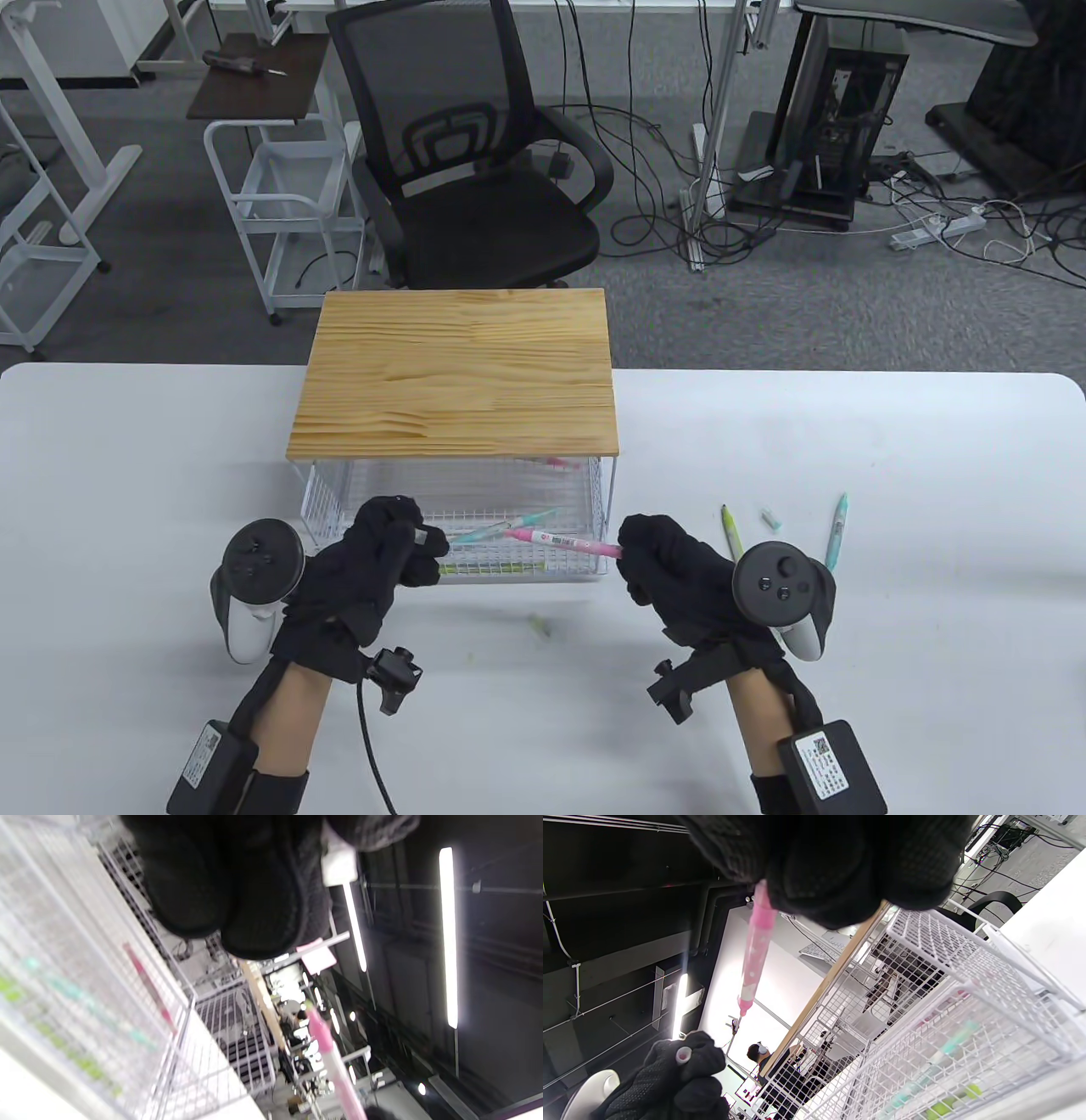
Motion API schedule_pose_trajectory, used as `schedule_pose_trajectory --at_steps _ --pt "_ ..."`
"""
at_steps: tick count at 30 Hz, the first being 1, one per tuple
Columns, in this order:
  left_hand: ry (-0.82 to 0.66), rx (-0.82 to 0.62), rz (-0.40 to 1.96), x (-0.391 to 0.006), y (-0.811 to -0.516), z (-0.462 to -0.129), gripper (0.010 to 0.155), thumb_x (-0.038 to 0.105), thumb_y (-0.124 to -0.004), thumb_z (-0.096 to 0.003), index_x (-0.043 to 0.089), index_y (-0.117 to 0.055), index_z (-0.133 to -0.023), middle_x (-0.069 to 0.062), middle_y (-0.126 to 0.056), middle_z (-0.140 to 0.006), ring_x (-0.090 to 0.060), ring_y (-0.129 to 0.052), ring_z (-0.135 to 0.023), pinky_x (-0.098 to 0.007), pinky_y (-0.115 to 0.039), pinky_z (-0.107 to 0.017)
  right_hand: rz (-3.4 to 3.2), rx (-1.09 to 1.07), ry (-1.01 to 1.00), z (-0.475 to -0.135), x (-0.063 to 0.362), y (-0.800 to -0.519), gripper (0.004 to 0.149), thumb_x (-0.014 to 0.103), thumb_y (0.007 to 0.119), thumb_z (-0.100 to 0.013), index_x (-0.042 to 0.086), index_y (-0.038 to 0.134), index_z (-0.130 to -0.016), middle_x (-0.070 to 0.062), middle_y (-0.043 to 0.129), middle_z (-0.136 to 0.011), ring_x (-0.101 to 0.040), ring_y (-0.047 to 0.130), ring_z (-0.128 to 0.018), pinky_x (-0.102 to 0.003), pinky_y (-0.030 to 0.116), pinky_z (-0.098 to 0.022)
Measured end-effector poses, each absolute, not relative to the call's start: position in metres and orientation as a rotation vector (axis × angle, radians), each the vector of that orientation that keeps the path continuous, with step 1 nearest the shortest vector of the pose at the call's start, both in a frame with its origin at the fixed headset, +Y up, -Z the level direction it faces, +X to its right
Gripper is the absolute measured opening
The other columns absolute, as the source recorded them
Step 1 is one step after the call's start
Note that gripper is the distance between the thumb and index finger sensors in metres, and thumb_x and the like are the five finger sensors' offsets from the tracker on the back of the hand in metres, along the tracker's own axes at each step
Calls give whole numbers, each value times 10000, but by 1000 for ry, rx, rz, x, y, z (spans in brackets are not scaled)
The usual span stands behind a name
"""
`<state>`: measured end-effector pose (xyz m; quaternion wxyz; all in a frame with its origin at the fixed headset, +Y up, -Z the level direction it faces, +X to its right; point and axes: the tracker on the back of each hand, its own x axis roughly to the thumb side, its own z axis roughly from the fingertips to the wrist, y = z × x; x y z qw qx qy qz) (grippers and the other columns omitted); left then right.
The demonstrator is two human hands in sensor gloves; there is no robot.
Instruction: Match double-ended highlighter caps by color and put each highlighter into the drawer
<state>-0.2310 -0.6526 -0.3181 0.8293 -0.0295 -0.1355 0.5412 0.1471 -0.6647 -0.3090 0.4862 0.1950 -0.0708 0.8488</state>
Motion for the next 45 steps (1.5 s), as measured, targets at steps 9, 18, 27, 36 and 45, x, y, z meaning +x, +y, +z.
schedule_pose_trajectory --at_steps 9,18,27,36,45 --pt "-348 -79 1103 -204 -661 -315 483 370 -511 -598 158 -454 -1028 -65 -801 -1016 -159 -1004 -769 -412 -882 -622 2036 524 -128 -307 138 -665 425 333 712 -554 207 630 -952 -66 908 -735 -104 987 -485 -488 923 -449" --pt "-344 -89 1096 -200 -663 -314 490 363 -504 -604 154 -421 -1039 -83 -754 -1053 -197 -970 -834 -439 -855 -647 2021 547 -120 -306 132 -665 426 333 711 -555 207 628 -953 -65 908 -738 -105 990 -488 -487 923 -451" --pt "-389 -97 1111 -190 -663 -310 492 361 -502 -603 155 -413 -1040 -84 -744 -1061 -203 -963 -843 -448 -845 -654 2016 560 -95 -304 126 -665 424 320 706 -557 198 628 -955 -77 905 -776 -132 1013 -528 -493 926 -464" --pt "-352 117 668 -185 -649 -299 471 408 -693 -546 260 -694 -994 -50 -921 -877 -106 -995 -631 -409 -882 -599 2018 540 -99 -305 129 -665 425 320 708 -556 194 630 -955 -85 908 -768 -135 1013 -521 -497 925 -458" --pt "-438 297 240 -172 -650 -292 488 358 -726 -500 279 -695 -980 -10 -937 -871 -45 -1021 -608 -349 -933 -587 2112 538 -66 -305 120 -670 423 318 708 -550 181 638 -944 -76 926 -718 -92 1004 -443 -477 948 -402"
